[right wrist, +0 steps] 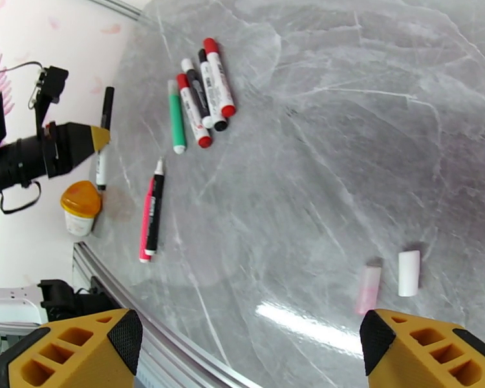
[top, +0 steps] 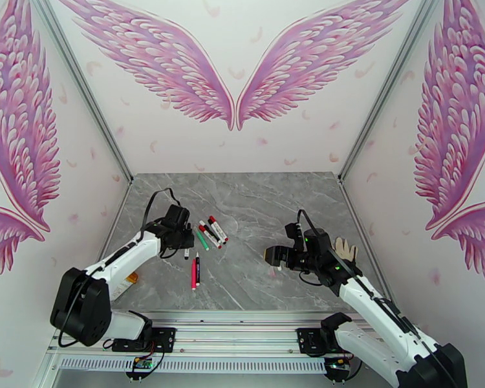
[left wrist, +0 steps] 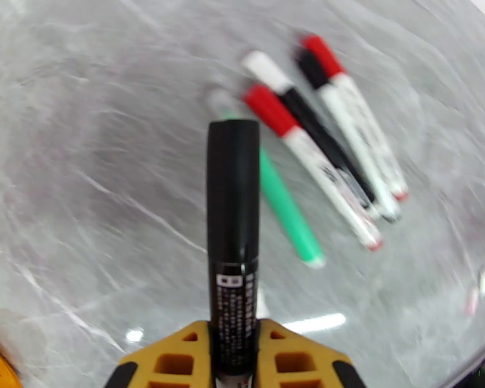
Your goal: Open the pen caps
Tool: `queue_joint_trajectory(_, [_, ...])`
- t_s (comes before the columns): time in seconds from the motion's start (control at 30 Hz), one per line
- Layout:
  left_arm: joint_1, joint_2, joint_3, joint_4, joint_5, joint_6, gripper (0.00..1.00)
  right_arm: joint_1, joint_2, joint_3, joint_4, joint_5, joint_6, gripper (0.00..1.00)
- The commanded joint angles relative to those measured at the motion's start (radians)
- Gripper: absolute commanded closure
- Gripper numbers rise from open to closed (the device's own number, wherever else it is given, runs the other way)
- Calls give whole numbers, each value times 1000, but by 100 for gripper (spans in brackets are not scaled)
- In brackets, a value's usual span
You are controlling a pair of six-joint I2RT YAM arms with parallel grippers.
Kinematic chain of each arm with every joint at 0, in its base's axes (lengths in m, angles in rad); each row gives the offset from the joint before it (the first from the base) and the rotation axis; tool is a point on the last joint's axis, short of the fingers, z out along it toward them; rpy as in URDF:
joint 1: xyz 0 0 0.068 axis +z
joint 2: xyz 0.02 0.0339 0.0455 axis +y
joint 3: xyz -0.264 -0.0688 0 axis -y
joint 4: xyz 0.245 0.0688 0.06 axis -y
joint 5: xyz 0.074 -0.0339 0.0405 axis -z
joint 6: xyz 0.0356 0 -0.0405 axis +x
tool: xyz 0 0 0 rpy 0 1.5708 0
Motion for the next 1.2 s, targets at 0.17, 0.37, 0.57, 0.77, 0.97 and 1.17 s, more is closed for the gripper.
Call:
queue_joint_trajectory(0.17, [-220, -105, -82, 202, 201, 57, 85, 11, -20, -10, 147, -114, 138, 11])
queue_joint_trajectory(0.37, [-348, -96, -96, 323, 260, 46, 83, 10, -11, -3, 188, -153, 174, 19])
queue_joint_trajectory(0.57, [-428, -80, -91, 378, 274, 46, 82, 16, 36, 6, 228, -186, 183, 23])
queue_joint_trajectory(0.77, [-471, -34, -74, 407, 271, 46, 82, 34, 79, 31, 250, -209, 180, 27])
queue_joint_trajectory(0.97, [-503, 14, -34, 411, 268, 45, 82, 58, 128, 59, 252, -214, 174, 33])
queue_joint_trajectory(1.17, [-516, 29, -22, 417, 272, 43, 82, 69, 165, 78, 253, -197, 173, 38])
